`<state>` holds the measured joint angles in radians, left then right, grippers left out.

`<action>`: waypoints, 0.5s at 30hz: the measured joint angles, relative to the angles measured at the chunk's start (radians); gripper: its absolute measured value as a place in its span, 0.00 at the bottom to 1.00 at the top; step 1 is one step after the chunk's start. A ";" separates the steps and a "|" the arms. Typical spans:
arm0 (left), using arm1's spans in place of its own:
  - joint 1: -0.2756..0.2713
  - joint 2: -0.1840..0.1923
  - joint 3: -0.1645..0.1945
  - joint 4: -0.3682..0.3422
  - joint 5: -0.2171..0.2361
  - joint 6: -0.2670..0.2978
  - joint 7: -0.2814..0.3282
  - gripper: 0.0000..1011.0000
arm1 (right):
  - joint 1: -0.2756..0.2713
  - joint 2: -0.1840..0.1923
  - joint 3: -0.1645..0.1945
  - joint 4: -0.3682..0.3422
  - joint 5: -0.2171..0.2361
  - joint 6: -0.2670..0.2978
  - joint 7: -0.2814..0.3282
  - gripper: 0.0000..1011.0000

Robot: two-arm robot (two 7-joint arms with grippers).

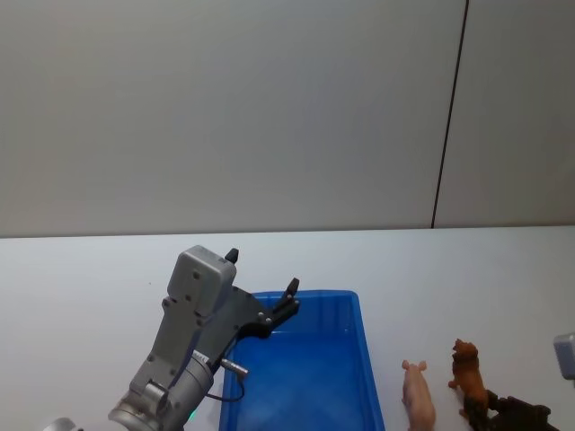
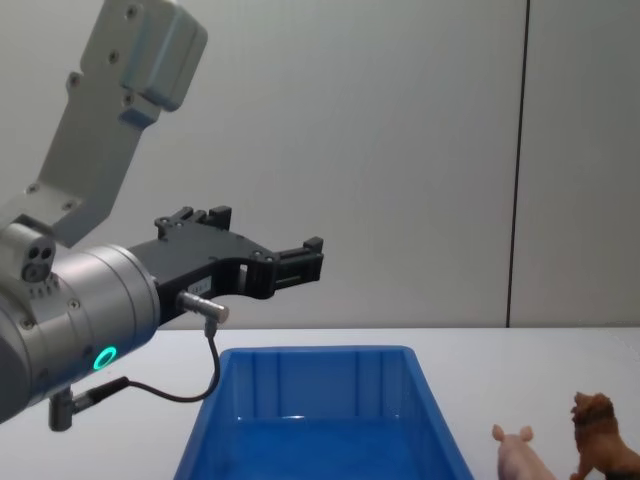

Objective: Pick up the two dolls from the table and place them into the box.

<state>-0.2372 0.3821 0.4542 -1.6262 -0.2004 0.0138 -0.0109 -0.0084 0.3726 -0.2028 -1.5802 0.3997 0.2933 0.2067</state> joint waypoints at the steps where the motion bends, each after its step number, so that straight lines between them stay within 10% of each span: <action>1: 0.000 0.000 0.000 0.000 0.000 0.000 0.000 0.99 | 0.000 0.000 0.000 0.000 0.000 -0.002 0.000 0.27; 15: 0.000 0.000 0.000 0.000 0.000 0.000 0.000 0.99 | -0.004 0.002 0.003 -0.047 -0.011 -0.075 -0.002 0.27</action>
<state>-0.2372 0.3821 0.4542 -1.6262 -0.2003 0.0139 -0.0109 -0.0127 0.3747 -0.1995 -1.6272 0.3884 0.2186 0.2046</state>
